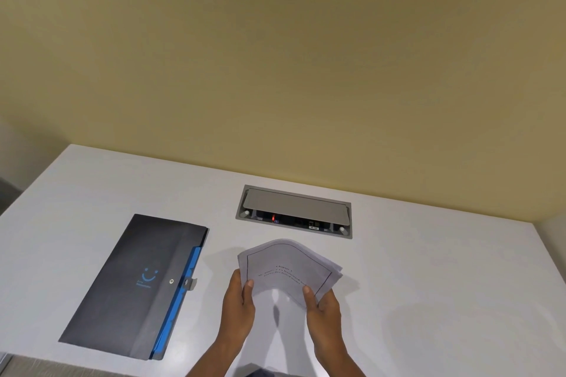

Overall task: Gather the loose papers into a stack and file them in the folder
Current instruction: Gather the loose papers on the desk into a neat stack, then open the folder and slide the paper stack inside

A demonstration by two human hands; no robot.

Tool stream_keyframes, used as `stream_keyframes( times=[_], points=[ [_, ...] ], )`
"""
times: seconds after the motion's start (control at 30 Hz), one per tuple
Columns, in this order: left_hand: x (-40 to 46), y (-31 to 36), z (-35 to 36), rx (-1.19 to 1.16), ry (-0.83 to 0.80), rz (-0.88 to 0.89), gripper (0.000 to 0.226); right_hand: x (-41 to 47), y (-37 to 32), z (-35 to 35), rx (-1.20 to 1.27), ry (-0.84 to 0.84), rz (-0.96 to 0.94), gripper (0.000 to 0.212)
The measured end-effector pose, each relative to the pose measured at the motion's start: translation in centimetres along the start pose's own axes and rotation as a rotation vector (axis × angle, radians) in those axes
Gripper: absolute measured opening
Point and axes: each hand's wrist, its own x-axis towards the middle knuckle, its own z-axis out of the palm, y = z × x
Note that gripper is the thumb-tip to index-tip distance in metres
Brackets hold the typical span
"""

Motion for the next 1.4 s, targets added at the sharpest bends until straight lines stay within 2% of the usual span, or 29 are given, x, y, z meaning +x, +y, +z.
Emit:
stream_keyframes(
  times=[0.17,0.53,0.63,0.7,0.77,0.83,0.9,1.03,1.2,1.3,1.4],
  points=[
    [0.2,-1.4,-0.5,0.043,-0.036,-0.03,0.048,-0.2,0.5,0.4,-0.023,-0.017,0.027,0.035],
    [1.4,-1.9,-2.0,0.103,-0.058,-0.041,0.028,-0.2,0.1,0.8,-0.087,0.023,-0.018,0.023],
    [2.7,-2.8,-3.9,0.152,0.013,-0.015,0.022,0.4,0.7,0.1,-0.172,0.019,-0.018,0.023],
    [3.5,-3.9,-6.4,0.248,0.107,-0.011,0.016,0.8,1.6,-0.5,-0.224,0.038,0.017,0.018],
    [4.2,-5.4,-9.5,0.479,0.246,0.032,0.013,1.1,2.7,-1.3,-0.274,0.075,0.061,0.013],
    [4.6,-6.7,-12.4,0.708,0.318,0.058,0.014,1.1,3.7,-1.9,-0.308,0.116,0.103,0.011],
    [4.9,-7.7,-14.4,0.836,0.319,0.058,0.025,0.9,4.3,-2.6,-0.354,0.147,0.112,0.008],
    [5.5,-9.5,-16.8,0.832,0.262,0.037,0.046,0.3,5.0,-3.6,-0.444,0.17,0.126,0.005],
    [6.4,-12.3,-17.6,1.038,0.126,-0.024,0.096,-0.2,5.1,-3.5,-0.472,0.2,0.138,0.005],
    [6.6,-12.6,-17.7,1.119,0.103,-0.018,0.101,-0.6,5.2,-3.3,-0.457,0.209,0.144,0.007],
    [7.0,-12.6,-17.7,1.139,0.079,-0.038,0.095,-1.2,4.9,-3.0,-0.422,0.224,0.151,0.006]
  ],
)
